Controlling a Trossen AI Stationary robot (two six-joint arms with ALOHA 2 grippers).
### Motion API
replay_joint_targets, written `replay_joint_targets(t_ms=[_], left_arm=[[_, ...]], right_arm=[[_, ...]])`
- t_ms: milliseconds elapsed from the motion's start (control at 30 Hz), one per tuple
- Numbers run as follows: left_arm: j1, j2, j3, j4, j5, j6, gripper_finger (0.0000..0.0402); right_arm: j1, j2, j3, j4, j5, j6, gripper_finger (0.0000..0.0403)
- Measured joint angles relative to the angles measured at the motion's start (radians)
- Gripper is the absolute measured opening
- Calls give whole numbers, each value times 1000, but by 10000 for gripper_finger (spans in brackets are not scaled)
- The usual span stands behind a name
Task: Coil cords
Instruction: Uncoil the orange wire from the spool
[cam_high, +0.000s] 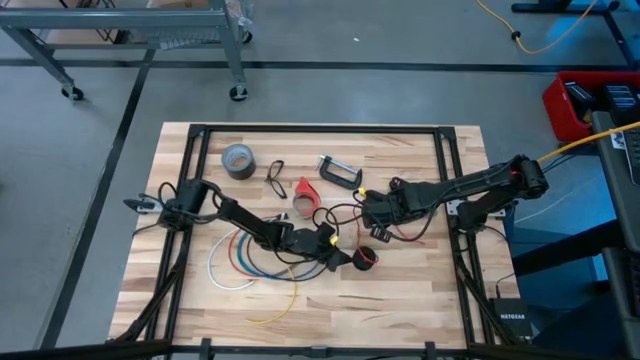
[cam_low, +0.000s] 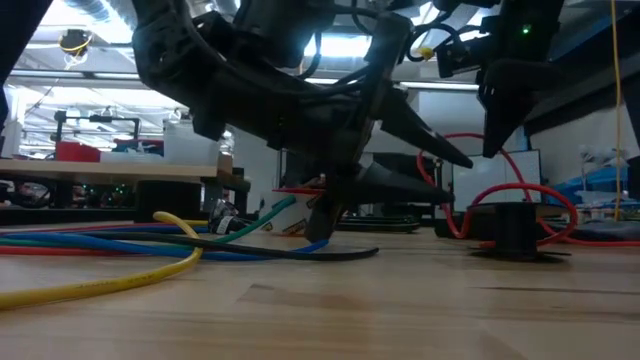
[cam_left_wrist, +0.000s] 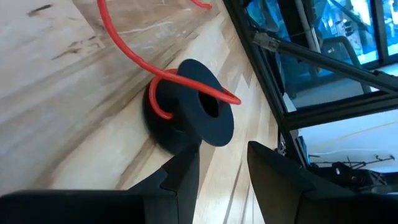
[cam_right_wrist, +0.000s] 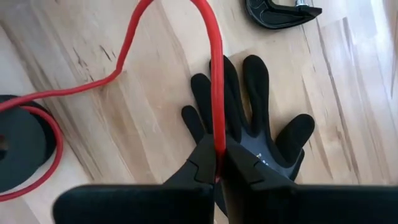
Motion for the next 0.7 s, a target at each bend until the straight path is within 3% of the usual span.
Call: replay_joint_targets(t_ms=[700], left_arm=[[11,2,55,-112,-24,-14,127]], right_arm=[[0,0,0,14,-20,0,10]])
